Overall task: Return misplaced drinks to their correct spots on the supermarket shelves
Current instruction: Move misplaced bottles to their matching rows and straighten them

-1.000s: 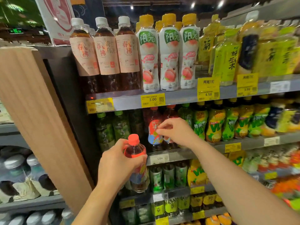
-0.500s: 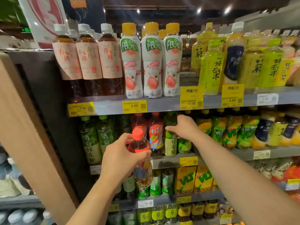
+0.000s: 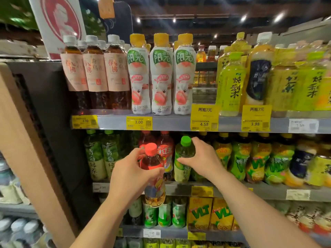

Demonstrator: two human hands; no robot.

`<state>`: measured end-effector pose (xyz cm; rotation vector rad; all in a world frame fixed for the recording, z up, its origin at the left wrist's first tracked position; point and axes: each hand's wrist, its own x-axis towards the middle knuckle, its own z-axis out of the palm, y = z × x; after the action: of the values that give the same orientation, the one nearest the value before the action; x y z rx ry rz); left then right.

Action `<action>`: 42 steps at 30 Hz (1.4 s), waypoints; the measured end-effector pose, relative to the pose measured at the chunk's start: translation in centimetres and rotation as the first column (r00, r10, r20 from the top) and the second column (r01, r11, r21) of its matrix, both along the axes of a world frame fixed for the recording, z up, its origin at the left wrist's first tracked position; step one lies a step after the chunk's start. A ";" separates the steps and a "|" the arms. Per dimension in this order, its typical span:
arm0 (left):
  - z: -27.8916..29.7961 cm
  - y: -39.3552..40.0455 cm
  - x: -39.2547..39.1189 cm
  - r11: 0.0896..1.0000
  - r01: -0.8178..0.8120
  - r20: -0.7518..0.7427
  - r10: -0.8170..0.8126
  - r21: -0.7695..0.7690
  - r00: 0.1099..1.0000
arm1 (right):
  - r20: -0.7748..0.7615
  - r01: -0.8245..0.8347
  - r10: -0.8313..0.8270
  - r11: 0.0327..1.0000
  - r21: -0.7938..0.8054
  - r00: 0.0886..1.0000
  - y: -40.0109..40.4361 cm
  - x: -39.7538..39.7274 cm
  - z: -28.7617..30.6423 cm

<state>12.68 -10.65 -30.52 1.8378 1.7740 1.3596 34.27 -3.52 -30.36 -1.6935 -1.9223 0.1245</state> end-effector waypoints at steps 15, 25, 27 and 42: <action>0.9 2.6 7.2 0.989 0.102 -0.012 -0.102 0.104 0.995 | -0.313 -0.039 0.090 0.985 0.167 0.945 -7.5 7.5 2.3; -1.2 5.4 11.1 0.984 0.085 -0.115 -0.067 0.156 0.991 | -0.364 -0.050 0.092 0.991 0.124 0.927 -8.1 10.8 1.7; -1.4 6.0 11.2 0.986 0.074 -0.121 -0.056 0.151 0.991 | -0.374 -0.049 0.089 0.992 0.116 0.923 -7.8 11.1 1.6; 0.5 9.2 10.9 1.000 -0.011 -0.229 0.013 0.008 0.973 | -0.474 -0.049 0.044 0.999 0.002 0.880 -4.2 11.0 0.8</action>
<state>23.53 -1.49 -29.98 2.0634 1.8929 1.1991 45.30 -7.70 -29.60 -1.4523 -1.5896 0.5202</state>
